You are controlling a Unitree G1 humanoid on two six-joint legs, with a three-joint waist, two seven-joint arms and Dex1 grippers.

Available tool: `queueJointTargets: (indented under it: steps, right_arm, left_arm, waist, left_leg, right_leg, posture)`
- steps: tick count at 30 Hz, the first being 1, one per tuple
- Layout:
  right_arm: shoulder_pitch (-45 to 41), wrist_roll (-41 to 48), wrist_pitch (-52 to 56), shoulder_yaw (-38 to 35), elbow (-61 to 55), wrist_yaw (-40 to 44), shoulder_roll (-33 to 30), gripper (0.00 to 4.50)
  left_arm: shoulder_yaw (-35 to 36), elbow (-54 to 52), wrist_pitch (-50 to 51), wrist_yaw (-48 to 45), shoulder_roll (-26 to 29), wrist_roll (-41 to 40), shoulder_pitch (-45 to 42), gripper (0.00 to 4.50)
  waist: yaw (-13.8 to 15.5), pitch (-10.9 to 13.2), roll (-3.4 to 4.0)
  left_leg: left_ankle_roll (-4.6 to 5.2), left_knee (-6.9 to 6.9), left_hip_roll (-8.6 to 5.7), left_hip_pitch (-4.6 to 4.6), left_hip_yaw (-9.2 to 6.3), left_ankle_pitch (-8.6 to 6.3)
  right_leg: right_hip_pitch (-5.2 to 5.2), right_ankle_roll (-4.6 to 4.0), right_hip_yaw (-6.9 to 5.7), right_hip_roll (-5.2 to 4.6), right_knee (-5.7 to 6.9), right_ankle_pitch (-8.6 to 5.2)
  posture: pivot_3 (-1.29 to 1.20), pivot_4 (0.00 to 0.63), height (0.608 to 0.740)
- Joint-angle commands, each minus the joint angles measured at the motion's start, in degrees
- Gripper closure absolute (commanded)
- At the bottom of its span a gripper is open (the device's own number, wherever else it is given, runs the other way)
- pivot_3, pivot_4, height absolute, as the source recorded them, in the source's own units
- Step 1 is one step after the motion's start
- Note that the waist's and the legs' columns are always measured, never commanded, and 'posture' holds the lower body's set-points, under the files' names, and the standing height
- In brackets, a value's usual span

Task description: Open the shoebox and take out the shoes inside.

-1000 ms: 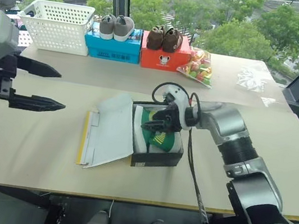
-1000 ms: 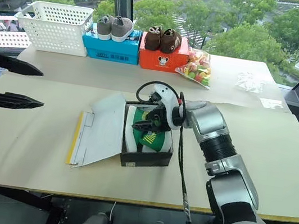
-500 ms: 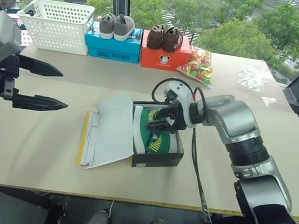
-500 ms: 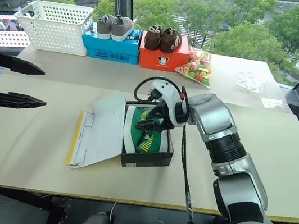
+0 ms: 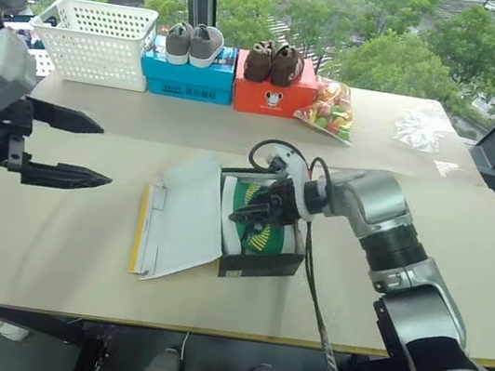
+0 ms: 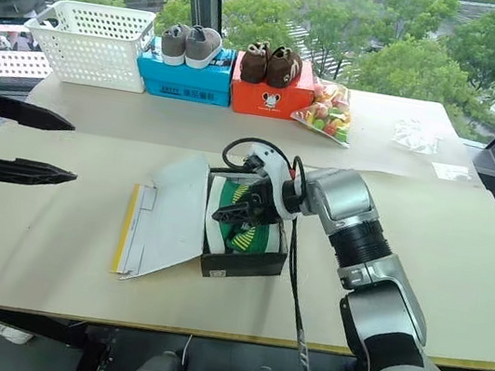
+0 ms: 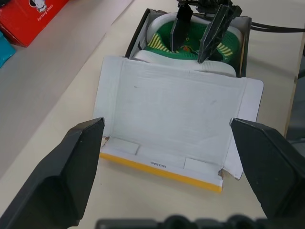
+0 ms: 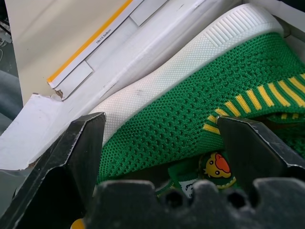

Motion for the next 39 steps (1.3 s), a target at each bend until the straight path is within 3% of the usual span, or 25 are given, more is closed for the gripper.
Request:
queueJointTargets:
  steps: [1,22,31,37,38,39]
  right_arm:
    - [-2.9,-1.9,-2.9,0.8,1.1,1.3,-1.6,0.14]
    - [-5.3,-9.1,-8.8,6.6,5.2,7.9,-4.5,0.14]
    - [-6.3,1.6,3.9,-4.1,9.2,9.2,3.1,0.14]
    - [-5.7,3.5,6.6,-6.8,9.1,7.3,4.9,0.14]
    - [-5.6,3.9,7.1,-7.3,9.1,6.8,5.1,0.64]
    - [-5.5,4.3,7.5,-8.0,9.0,6.4,5.3,0.84]
  left_arm:
    - [3.4,-1.5,0.0,0.0,0.9,0.0,0.8,0.0]
    - [2.7,-3.4,-0.4,3.5,-2.6,-0.7,2.2,0.0]
    - [3.0,-3.0,-1.0,3.7,-2.2,-0.3,2.7,0.0]
    - [1.9,-2.3,-1.5,3.7,-1.7,-0.2,1.5,0.0]
    - [1.7,-2.1,-1.6,3.6,-1.7,-0.2,1.2,0.0]
    - [1.4,-2.0,-1.7,3.6,-1.6,0.0,1.0,0.0]
  waist:
    - [0.0,0.0,0.0]
    - [0.2,0.0,0.01]
    - [0.0,0.0,0.01]
    - [-0.2,0.0,0.02]
    - [-0.2,0.0,0.02]
    - [-0.2,0.0,0.02]
  left_leg:
    - [0.0,0.0,0.0,0.0,0.0,0.0]
    - [-0.01,0.0,-0.01,-0.01,0.0,0.0]
    - [-0.01,-0.01,0.0,-0.01,0.0,0.0]
    - [-0.01,-0.07,0.0,-0.01,0.0,0.0]
    - [-0.01,-0.07,0.0,-0.01,0.0,0.0]
    - [-0.01,-0.07,0.0,-0.01,0.0,-0.01]
  right_leg:
    - [0.0,0.02,0.0,0.0,0.0,-0.01]
    - [0.0,0.03,-0.01,-0.01,-0.02,-0.02]
    - [0.0,-0.04,0.0,0.0,-0.02,0.02]
    - [-0.03,-0.04,0.0,0.0,-0.01,0.02]
    - [-0.03,-0.04,0.0,0.0,-0.02,0.02]
    - [-0.03,-0.04,0.0,0.0,-0.02,0.02]
  posture:
    - [0.0,0.15,0.74]
    - [0.0,0.15,0.74]
    - [0.0,0.15,0.74]
    - [0.0,0.15,0.74]
    - [0.0,0.15,0.74]
    - [0.0,0.15,0.74]
